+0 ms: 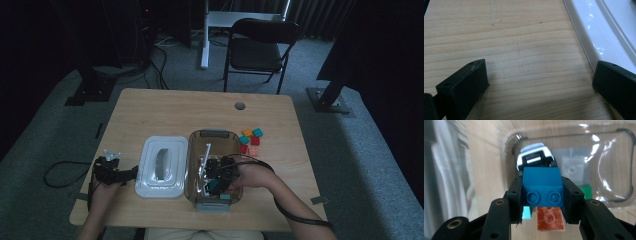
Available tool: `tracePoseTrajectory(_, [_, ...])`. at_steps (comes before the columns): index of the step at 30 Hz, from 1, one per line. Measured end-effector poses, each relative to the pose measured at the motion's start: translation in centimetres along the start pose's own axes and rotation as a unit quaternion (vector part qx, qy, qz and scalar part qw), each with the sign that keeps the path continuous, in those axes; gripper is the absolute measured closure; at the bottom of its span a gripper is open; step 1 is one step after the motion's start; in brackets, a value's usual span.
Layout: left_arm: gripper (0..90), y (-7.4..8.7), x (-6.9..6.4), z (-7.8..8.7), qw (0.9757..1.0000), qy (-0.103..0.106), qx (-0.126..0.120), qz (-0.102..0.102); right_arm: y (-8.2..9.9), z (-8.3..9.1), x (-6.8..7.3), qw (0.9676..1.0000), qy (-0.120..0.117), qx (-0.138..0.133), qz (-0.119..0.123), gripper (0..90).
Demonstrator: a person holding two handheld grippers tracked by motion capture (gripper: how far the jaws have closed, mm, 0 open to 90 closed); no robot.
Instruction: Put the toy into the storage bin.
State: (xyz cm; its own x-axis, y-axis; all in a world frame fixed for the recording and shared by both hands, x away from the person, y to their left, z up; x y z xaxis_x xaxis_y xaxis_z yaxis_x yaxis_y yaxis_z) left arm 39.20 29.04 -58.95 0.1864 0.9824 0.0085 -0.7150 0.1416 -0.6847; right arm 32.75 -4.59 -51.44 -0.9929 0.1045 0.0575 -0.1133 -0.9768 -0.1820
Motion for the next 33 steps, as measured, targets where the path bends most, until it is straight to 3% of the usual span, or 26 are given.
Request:
tracePoseTrajectory(11, [0.5,0.0,0.0,0.0,1.0,0.0,0.0,0.0,-0.1,0.2,0.1,0.9999,-0.01,-0.002,-0.01,52.1])
tracePoseTrajectory(19, [0.5,0.0,0.0,0.0,1.0,0.0,0.0,0.0,-0.2,2.2,0.1,0.9979,-0.009,-0.054,-0.036,48.3])
tracePoseTrajectory(27, [0.5,0.0,0.0,0.0,1.0,0.0,0.0,0.0,0.8,4.5,-0.4,0.9929,-0.002,-0.099,-0.066,45.8])
tracePoseTrajectory(33, [0.5,0.0,0.0,0.0,1.0,0.0,0.001,0.0,2.7,6.8,-1.8,0.9842,0.023,-0.141,-0.105,43.7])
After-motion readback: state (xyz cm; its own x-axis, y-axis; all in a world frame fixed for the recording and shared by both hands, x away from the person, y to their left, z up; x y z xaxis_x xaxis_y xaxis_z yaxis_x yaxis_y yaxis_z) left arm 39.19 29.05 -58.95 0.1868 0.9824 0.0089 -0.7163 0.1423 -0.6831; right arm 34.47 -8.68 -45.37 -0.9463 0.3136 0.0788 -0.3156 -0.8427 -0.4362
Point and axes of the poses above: each handheld gripper's, and its own axes: z roughly backward along the jaws, y roughly out of its underside, x roughly to its left, the point moved 9 cm from there along -z, roughly forward along the jaws
